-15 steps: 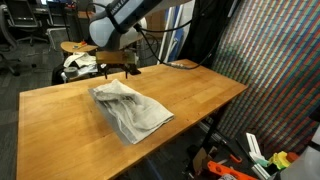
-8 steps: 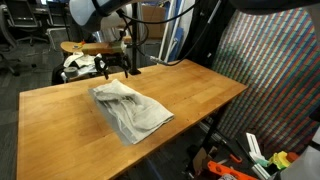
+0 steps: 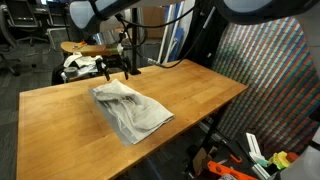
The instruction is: Fold the cloth
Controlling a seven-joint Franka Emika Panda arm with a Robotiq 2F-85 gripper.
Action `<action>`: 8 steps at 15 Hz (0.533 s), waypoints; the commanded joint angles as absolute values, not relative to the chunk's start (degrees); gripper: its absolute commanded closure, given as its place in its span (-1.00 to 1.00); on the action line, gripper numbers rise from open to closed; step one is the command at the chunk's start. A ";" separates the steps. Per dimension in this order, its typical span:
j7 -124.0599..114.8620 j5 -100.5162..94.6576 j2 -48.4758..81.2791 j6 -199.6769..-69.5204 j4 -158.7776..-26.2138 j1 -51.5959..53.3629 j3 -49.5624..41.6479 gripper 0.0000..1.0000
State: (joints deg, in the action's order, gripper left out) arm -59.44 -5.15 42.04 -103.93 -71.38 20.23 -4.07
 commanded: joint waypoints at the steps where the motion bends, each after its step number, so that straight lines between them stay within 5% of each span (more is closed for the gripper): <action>1: -70.35 -7.40 47.22 -95.52 -60.53 21.53 -4.90 -1.00; 8: -82.70 -3.51 57.94 -85.05 -43.19 20.09 -4.17 -1.00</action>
State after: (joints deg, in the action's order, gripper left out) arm -78.52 -5.97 51.08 -89.15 -54.52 20.87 -4.05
